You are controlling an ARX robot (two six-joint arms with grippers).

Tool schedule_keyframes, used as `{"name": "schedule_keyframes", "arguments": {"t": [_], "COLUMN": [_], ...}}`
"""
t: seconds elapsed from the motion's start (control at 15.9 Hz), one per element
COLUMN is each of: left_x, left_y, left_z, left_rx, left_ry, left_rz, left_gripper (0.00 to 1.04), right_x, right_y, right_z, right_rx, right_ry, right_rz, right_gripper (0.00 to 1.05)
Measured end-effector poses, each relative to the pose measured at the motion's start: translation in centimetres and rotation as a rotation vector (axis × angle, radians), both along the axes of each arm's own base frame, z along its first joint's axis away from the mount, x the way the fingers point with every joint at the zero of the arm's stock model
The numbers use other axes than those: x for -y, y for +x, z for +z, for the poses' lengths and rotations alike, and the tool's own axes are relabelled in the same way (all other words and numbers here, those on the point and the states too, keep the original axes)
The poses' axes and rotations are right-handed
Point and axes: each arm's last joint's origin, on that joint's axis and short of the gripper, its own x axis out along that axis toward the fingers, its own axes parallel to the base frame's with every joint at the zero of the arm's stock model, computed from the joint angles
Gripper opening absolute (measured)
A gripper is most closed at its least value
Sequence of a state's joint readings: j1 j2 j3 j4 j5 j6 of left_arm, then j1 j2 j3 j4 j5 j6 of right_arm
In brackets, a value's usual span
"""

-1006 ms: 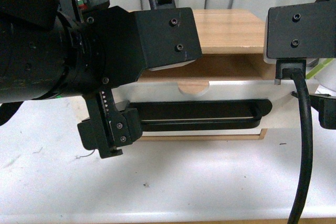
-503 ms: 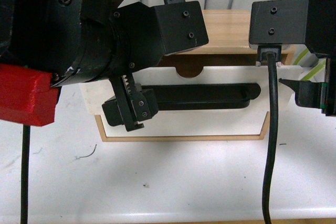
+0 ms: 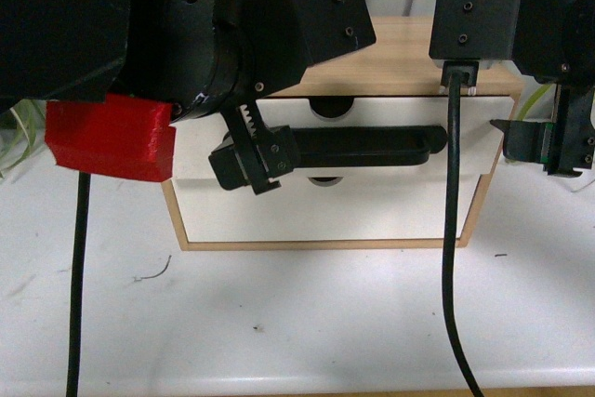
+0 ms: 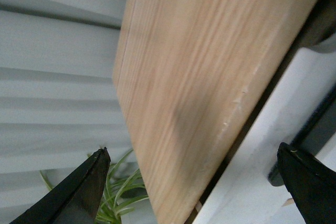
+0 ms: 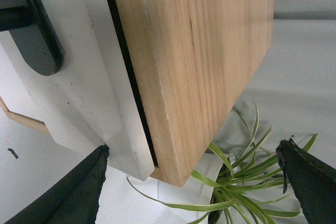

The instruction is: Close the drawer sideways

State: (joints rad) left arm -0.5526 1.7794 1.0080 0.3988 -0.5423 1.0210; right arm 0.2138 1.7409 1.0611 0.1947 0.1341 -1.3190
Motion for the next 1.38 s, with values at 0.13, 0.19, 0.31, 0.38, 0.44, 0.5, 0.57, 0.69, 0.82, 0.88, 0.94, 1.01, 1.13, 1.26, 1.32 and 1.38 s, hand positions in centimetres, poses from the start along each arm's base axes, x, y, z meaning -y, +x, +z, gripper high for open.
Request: {"name": "schedule_keyframes", "arguments": {"t": [0.13, 0.19, 0.31, 0.38, 0.44, 0.5, 0.57, 0.69, 0.82, 0.88, 0.94, 1.01, 1.13, 1.26, 1.32, 1.38], "left_x": [0.1, 0.2, 0.5, 0.5, 0.6, 0.7, 0.8, 1.1, 1.1, 1.2, 1.3, 1.4, 1.4, 0.5, -0.6, -1.5], "left_y": [0.4, 0.6, 0.7, 0.8, 0.8, 0.8, 0.8, 1.0, 1.0, 0.9, 0.6, 0.3, -1.3, -3.6, -5.5, -6.7], "left_z": [0.1, -0.1, -0.6, -0.8, -0.9, -0.9, -0.8, -0.6, -0.4, -0.6, -0.8, -0.7, 0.9, 4.1, 5.6, 5.9], "left_rx": [0.023, 0.031, 0.017, 0.017, 0.017, 0.019, 0.024, 0.046, 0.054, 0.033, -0.007, -0.04, -0.117, -0.116, -0.097, -0.094], "left_ry": [-0.013, -0.023, -0.022, -0.021, -0.02, -0.024, -0.026, -0.039, -0.045, -0.046, -0.061, -0.085, -0.248, -0.537, -0.721, -0.817], "left_rz": [0.031, 0.041, 0.038, 0.039, 0.038, 0.039, 0.039, 0.038, 0.042, 0.04, 0.027, 0.011, -0.031, -0.059, -0.051, -0.023], "left_gripper": [0.98, 0.98, 0.98, 0.98, 0.98, 0.98, 0.98, 0.98, 0.98, 0.98, 0.98, 0.98, 0.98, 0.98, 0.98, 0.98], "right_x": [0.0, 0.0, -0.1, -0.1, -0.1, -0.1, -0.1, 0.0, 0.2, 0.3, 0.6, 0.6, 0.8, 1.4, 2.4, 3.3], "right_y": [0.2, 0.3, 0.4, 0.5, 0.5, 0.6, 0.8, 1.1, 1.1, 1.1, 0.7, 0.2, -1.9, -4.8, -6.2, -7.4], "right_z": [0.0, -0.1, 0.0, -0.1, -0.1, -0.1, 0.1, 0.1, 0.2, 0.7, 1.7, 2.6, 5.0, 6.2, 6.6, 6.8], "right_rx": [0.002, 0.01, 0.025, 0.029, 0.036, 0.041, 0.075, 0.082, 0.076, 0.062, 0.061, 0.07, 0.05, 0.029, 0.054, 0.072], "right_ry": [0.013, 0.018, 0.028, 0.033, 0.038, 0.043, 0.056, 0.074, 0.09, 0.101, 0.127, 0.164, 0.321, 0.597, 0.765, 0.904], "right_rz": [-0.015, -0.017, -0.019, -0.021, -0.022, -0.024, -0.026, -0.032, -0.04, -0.052, -0.068, -0.077, -0.077, -0.099, -0.14, -0.188], "right_gripper": [0.98, 0.98, 0.98, 0.98, 0.98, 0.98, 0.98, 0.98, 0.98, 0.98, 0.98, 0.98, 0.98, 0.98, 0.98, 0.98]}}
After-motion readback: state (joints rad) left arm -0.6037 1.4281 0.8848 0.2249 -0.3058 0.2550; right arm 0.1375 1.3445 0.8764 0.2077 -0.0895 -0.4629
